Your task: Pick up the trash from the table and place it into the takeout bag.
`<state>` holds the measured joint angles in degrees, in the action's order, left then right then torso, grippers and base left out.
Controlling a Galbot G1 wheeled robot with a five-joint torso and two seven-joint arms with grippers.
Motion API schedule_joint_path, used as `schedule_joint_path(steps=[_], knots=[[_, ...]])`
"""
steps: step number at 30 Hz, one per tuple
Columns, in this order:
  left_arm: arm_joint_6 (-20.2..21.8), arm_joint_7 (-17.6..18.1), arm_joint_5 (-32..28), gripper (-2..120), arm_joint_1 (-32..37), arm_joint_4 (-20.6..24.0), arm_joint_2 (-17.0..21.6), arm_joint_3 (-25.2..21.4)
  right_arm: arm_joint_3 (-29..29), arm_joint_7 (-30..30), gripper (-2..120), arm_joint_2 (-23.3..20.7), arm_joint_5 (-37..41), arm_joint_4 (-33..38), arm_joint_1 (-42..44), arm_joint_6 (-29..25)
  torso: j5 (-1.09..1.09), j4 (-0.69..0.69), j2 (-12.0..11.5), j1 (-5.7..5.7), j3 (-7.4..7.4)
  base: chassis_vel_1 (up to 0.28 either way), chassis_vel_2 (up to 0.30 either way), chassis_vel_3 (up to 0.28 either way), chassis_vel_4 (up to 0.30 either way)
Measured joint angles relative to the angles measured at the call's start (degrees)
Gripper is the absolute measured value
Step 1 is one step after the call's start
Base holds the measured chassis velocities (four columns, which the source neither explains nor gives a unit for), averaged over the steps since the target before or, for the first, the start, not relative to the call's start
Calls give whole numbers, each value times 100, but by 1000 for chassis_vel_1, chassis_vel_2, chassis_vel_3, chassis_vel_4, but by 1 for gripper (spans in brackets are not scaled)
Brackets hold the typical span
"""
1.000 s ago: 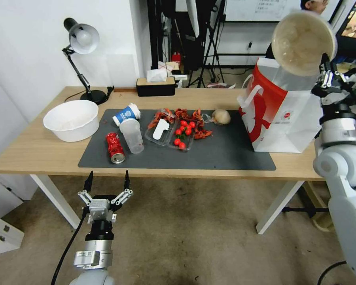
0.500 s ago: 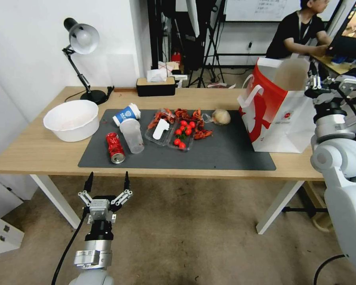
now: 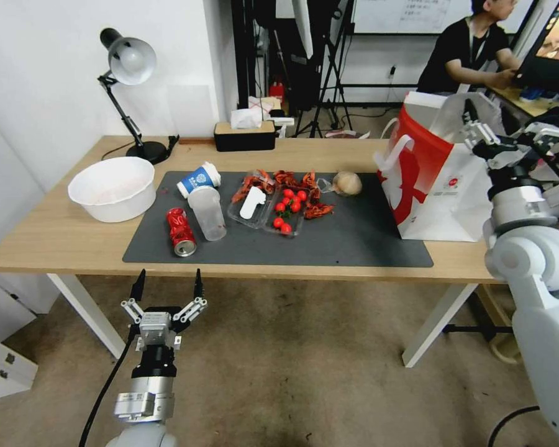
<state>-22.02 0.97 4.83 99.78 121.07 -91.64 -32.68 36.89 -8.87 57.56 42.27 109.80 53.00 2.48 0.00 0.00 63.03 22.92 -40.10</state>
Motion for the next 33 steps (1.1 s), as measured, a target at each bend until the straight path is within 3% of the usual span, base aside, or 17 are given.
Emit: schedule_joint_path(steps=[1,3,13,17,23,27,33], knots=[[0,0,-2,100,0,1,1,-1,0,6,97,14,86,86,45,18,0,0,0,0,0,0,0,0,0],[-6,1,-6,100,0,1,-1,-3,-7,7,100,58,302,381,203,94,-1,1,0,0,0,0,0,0,0],[-50,3,-19,100,-5,-42,-6,5,-22,191,100,209,470,1484,1420,363,0,-1,0,-1,0,0,0,0,0],[-74,11,-29,100,-9,-58,-1,12,-18,443,100,352,83,1743,2188,350,0,-1,0,-2,0,0,0,0,0],[-109,19,-52,100,-26,-155,21,21,-368,649,100,713,-963,1658,3205,-244,0,1,0,-2,0,0,0,0,0],[-120,20,-135,100,-17,-199,85,43,-594,655,100,1073,-1911,1333,3917,-1064,0,0,-1,-2,0,0,0,0,0],[-118,14,-150,100,-35,-273,108,57,-656,620,100,1272,-2281,1071,4237,-1586,0,0,-1,-1,0,0,0,0,0]])
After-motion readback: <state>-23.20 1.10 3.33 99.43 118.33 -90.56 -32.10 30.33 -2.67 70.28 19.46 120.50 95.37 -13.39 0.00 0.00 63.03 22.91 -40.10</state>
